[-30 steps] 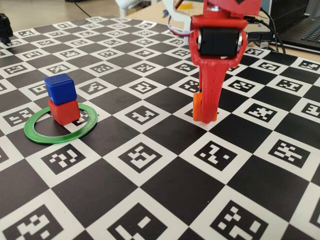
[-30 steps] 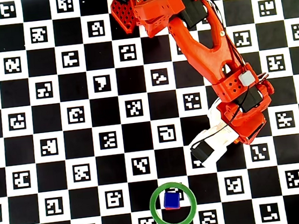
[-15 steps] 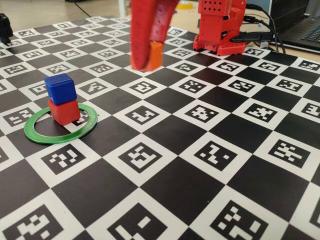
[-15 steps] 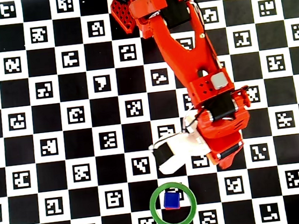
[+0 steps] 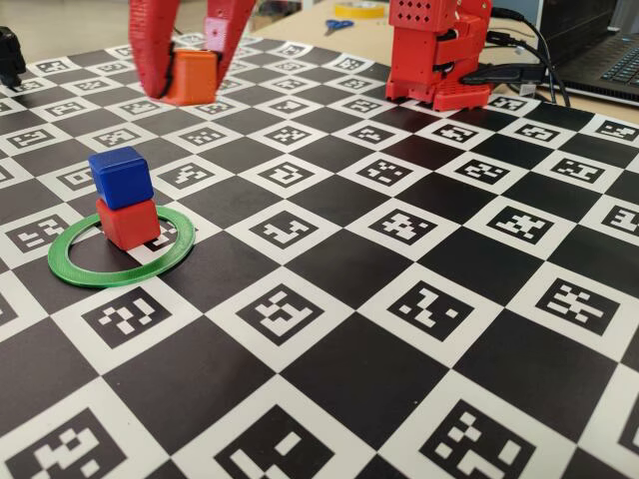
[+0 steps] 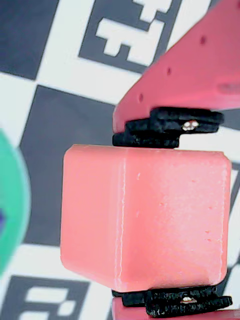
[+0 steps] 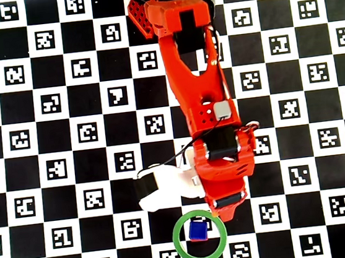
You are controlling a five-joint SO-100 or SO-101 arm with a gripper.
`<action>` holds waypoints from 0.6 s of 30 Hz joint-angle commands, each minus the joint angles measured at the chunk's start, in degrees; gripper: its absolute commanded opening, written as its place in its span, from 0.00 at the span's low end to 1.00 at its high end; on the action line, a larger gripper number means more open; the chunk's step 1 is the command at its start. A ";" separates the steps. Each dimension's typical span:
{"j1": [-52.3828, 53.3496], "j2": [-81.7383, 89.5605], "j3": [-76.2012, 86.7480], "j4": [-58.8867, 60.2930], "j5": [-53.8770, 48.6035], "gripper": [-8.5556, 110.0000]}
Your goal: Grab the red cube then put it in the green circle then put the blue cube on top and finally the orange cube on top
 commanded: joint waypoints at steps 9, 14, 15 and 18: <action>1.67 -2.72 -10.55 -0.97 1.76 0.14; 2.02 -4.83 -12.04 -1.93 2.64 0.14; 2.20 -5.10 -12.13 -2.11 2.81 0.14; 2.64 -6.06 -12.57 -2.64 2.90 0.14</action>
